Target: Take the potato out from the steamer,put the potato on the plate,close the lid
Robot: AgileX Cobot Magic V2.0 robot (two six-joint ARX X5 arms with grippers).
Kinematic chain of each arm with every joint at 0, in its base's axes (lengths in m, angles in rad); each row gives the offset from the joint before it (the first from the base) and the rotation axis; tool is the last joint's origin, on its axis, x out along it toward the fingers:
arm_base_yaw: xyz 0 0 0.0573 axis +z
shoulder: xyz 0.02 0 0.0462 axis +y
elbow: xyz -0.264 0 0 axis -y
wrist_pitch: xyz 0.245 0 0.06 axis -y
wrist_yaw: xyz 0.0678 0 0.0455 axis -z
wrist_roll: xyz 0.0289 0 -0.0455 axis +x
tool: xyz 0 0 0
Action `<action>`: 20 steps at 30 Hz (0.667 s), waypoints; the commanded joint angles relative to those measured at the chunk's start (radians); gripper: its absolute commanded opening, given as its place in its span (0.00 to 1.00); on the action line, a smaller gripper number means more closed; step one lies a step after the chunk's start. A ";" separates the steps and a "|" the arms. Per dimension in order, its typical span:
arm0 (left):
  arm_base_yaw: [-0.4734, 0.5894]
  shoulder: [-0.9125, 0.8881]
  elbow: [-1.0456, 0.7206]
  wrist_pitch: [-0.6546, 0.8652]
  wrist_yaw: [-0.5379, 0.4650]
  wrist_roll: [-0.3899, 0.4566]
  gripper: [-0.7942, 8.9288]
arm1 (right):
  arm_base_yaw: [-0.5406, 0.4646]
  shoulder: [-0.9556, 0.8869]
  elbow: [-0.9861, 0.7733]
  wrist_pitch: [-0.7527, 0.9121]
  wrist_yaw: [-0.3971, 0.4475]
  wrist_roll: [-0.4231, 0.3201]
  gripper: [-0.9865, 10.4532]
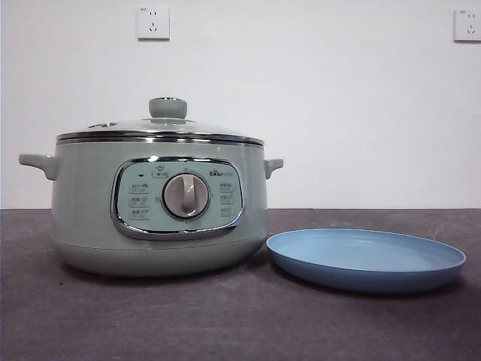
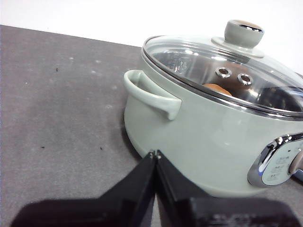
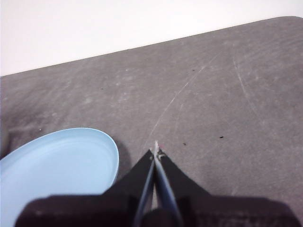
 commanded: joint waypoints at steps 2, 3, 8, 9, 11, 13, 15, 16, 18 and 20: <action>0.000 -0.002 -0.013 0.034 0.000 0.006 0.08 | -0.002 0.002 -0.011 -0.005 -0.002 0.154 0.09; 0.000 -0.002 -0.013 0.039 0.000 0.006 0.08 | -0.002 0.002 -0.011 -0.005 -0.002 0.191 0.09; 0.000 -0.002 -0.013 0.065 0.023 -0.030 0.08 | -0.002 0.002 -0.010 -0.005 -0.002 0.376 0.09; 0.000 -0.002 -0.013 0.072 0.043 -0.051 0.08 | -0.002 0.002 -0.010 -0.004 -0.005 0.403 0.09; 0.000 -0.002 -0.012 0.087 0.076 -0.097 0.08 | -0.002 0.002 -0.010 0.021 -0.062 0.424 0.09; 0.000 -0.002 -0.005 0.092 0.100 -0.147 0.08 | -0.002 0.002 -0.008 0.078 -0.155 0.424 0.08; 0.000 -0.002 0.011 0.092 0.121 -0.185 0.08 | -0.002 0.002 0.009 0.122 -0.229 0.447 0.08; 0.000 -0.002 0.021 0.092 0.130 -0.196 0.08 | -0.002 0.002 0.024 0.126 -0.247 0.460 0.08; 0.000 -0.002 0.051 0.090 0.137 -0.210 0.08 | -0.002 0.004 0.068 0.122 -0.272 0.465 0.08; 0.000 -0.001 0.086 0.081 0.138 -0.210 0.08 | -0.002 0.013 0.115 0.120 -0.292 0.464 0.08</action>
